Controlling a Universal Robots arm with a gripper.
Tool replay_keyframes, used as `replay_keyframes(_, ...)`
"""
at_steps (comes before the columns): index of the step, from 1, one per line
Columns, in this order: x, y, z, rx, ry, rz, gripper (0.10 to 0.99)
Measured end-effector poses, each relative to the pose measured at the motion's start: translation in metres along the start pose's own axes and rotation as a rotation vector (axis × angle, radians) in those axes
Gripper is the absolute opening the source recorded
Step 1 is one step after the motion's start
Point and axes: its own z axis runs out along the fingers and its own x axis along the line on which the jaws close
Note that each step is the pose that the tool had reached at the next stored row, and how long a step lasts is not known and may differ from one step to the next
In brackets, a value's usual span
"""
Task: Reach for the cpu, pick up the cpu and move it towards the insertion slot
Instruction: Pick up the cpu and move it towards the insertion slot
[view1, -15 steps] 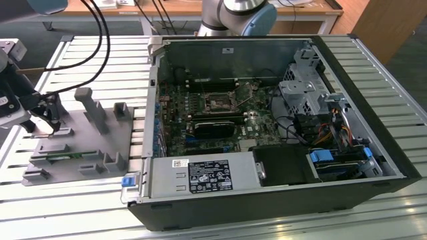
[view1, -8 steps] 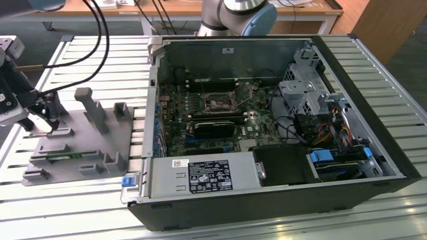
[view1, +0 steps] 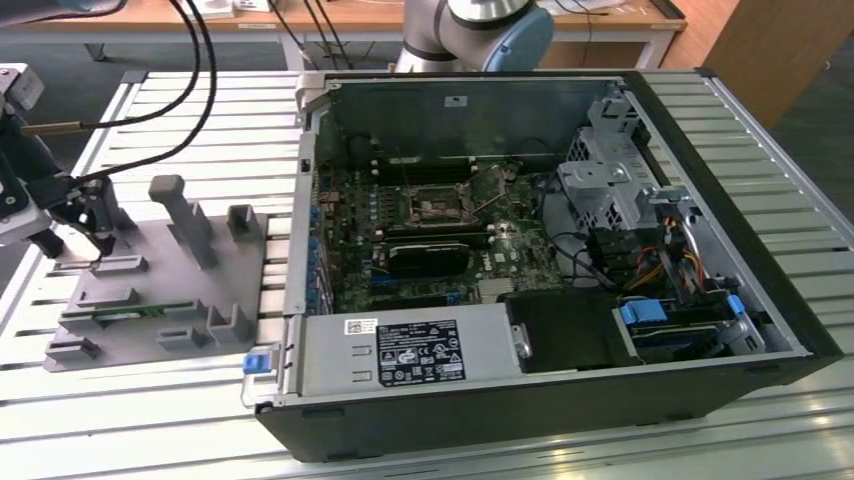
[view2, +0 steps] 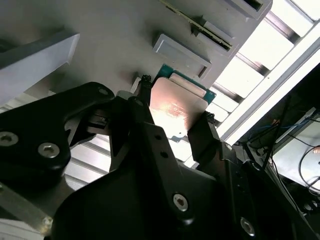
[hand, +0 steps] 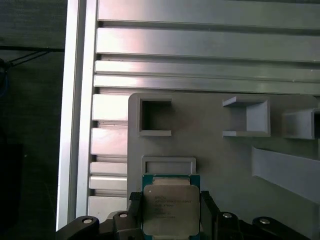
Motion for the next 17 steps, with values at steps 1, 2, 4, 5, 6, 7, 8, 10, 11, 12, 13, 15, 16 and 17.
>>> replay_keyframes(1,0.0000,0.0002,-0.0015,0.000,0.0001,0.000,0.545)
replay_keyframes(2,0.0000,0.0003,-0.0029,0.000,0.0001,0.000,0.545)
replay_keyframes(4,0.0000,0.0006,-0.0058,0.000,0.0001,0.000,0.545)
replay_keyframes(5,0.0000,0.0007,-0.0075,0.000,0.0001,0.000,0.545)
replay_keyframes(6,0.0000,0.0009,-0.0089,0.000,0.0001,0.000,0.545)
replay_keyframes(7,0.0000,0.0010,-0.0099,0.000,0.0001,0.000,0.545)
replay_keyframes(8,0.0000,0.0012,-0.0107,0.000,0.0000,0.000,0.545)
replay_keyframes(10,0.0000,0.0015,-0.0123,0.000,0.0001,0.000,0.545)
replay_keyframes(11,0.0000,0.0016,-0.0132,0.000,0.0001,0.000,0.545)
replay_keyframes(12,0.0000,0.0018,-0.0142,0.000,0.0001,0.000,0.545)
replay_keyframes(13,0.0000,0.0019,-0.0157,0.000,0.0001,0.000,0.545)
replay_keyframes(15,0.0000,0.0021,-0.0199,0.000,0.0001,0.000,0.545)
replay_keyframes(16,0.0000,0.0022,-0.0220,0.000,0.0001,0.000,0.545)
replay_keyframes(17,0.0000,0.0023,-0.0240,0.000,0.0001,0.000,0.545)
